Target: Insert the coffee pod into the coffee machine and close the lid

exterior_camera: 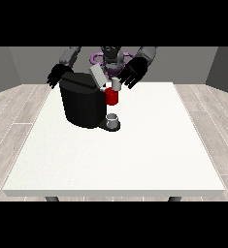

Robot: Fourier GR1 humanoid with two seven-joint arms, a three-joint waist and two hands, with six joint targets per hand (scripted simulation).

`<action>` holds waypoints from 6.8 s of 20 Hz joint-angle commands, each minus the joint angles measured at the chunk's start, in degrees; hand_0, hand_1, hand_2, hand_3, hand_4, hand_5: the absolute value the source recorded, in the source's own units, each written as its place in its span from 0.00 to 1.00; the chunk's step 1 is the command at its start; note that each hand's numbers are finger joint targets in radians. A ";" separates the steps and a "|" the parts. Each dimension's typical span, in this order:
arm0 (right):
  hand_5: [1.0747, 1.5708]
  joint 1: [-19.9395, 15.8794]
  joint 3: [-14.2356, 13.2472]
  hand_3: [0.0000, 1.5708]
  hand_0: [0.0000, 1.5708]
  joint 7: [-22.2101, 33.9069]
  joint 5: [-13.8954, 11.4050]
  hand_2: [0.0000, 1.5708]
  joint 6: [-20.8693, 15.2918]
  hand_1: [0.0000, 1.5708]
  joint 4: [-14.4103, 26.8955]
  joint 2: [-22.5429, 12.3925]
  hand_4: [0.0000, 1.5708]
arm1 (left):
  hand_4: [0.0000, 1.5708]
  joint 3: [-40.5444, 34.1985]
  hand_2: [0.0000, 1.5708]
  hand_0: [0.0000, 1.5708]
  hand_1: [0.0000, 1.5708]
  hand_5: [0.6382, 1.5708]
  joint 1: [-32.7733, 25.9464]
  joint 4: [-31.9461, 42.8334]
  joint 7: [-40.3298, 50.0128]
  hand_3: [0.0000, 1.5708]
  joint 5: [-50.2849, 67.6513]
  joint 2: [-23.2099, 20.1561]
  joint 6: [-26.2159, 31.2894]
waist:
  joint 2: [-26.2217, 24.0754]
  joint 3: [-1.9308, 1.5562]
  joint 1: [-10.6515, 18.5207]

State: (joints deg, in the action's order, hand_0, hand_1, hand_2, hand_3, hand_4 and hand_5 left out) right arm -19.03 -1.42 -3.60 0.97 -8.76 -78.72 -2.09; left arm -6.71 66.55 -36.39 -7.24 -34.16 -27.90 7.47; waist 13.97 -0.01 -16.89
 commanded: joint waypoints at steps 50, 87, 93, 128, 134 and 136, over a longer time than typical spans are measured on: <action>1.00 0.96 -1.61 0.00 0.00 -0.60 0.90 0.00 -2.13 0.00 -0.87 0.35 0.29 | 0.23 1.46 0.71 0.68 0.68 1.00 -0.57 1.68 -2.15 0.61 -5.85 3.48 -1.04 | 1.94 0.00 1.10; 1.00 13.83 -8.02 0.00 0.00 -3.77 5.38 0.00 1.41 0.00 4.73 -3.37 0.31 | 0.00 -11.26 0.00 0.00 0.00 1.00 -19.20 -1.79 -6.48 0.00 11.54 18.72 5.13 | -20.69 0.05 14.45; 1.00 13.57 -3.06 0.00 0.00 0.25 2.30 0.00 3.00 0.00 -0.19 -4.31 0.22 | 0.12 -13.07 0.00 0.00 0.00 1.00 -24.72 -3.39 -6.15 0.00 14.92 20.21 4.72 | -24.43 0.02 15.89; 1.00 -5.15 -5.68 0.00 0.00 1.68 3.33 0.00 12.80 0.00 9.67 -9.11 0.00 | 0.00 -3.67 0.00 0.00 0.00 1.00 -49.22 -38.47 4.42 0.00 32.60 26.57 7.28 | -15.78 -0.01 26.59; 1.00 -11.47 -5.28 0.00 0.00 3.59 2.60 0.00 13.42 0.00 12.13 -9.26 0.00 | 0.00 -3.41 0.00 0.00 0.00 1.00 -53.07 -39.80 1.45 0.00 33.43 24.98 6.90 | -13.62 0.01 24.58; 1.00 -7.90 -1.24 0.00 0.00 1.25 -0.88 0.00 10.77 0.00 12.02 -5.05 0.00 | 0.00 -3.95 0.00 0.00 0.00 1.00 -52.50 -41.88 5.08 0.00 34.11 23.52 6.43 | -15.03 0.00 23.66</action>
State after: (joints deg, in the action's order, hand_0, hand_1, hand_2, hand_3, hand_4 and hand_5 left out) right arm -27.08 -4.62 -1.98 2.24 3.32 -68.09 -9.15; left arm -10.86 15.17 -75.18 -4.67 -0.70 -3.08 14.39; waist -0.45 0.03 7.46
